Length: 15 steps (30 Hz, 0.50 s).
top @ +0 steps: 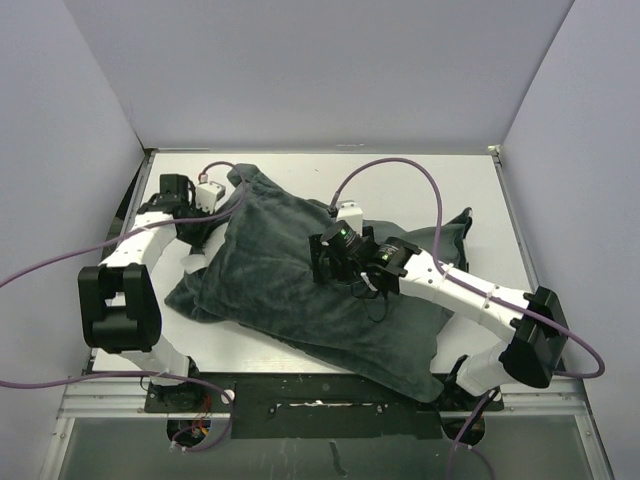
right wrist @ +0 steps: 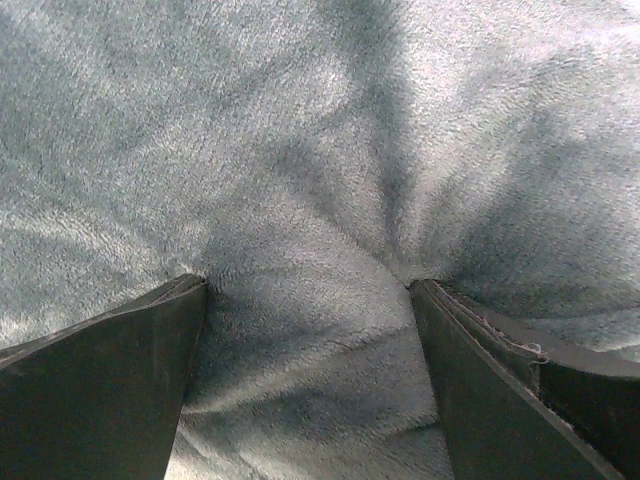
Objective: Remove the pillowcase from the pillow
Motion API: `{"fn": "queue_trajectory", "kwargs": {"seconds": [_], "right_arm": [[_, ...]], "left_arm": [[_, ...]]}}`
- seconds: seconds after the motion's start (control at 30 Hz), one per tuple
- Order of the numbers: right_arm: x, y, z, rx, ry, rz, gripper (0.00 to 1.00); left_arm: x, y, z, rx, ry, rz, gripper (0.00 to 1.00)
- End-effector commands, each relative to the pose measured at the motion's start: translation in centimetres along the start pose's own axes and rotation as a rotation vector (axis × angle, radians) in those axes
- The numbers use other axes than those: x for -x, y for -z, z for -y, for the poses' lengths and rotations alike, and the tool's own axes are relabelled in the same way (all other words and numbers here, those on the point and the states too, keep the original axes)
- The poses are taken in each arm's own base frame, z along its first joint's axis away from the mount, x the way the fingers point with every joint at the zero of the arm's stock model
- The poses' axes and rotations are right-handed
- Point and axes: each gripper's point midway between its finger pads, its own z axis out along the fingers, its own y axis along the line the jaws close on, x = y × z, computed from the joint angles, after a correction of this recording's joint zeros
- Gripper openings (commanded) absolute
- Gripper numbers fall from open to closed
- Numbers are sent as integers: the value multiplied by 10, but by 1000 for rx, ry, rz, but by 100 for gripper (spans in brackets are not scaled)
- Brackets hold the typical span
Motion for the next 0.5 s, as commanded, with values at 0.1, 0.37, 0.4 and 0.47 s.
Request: {"fn": "queue_trajectory", "kwargs": {"seconds": [0.1, 0.37, 0.4, 0.47], "right_arm": [[-52, 46, 53, -108, 103, -168, 90], [-83, 92, 60, -59, 175, -207, 89], [-93, 93, 59, -62, 196, -228, 89], [-115, 90, 53, -57, 229, -267, 87]], "left_arm": [[130, 84, -34, -57, 244, 320, 0], [244, 223, -19, -227, 301, 721, 0], [253, 240, -16, -243, 296, 763, 0], [267, 273, -7, -279, 275, 831, 0]]}}
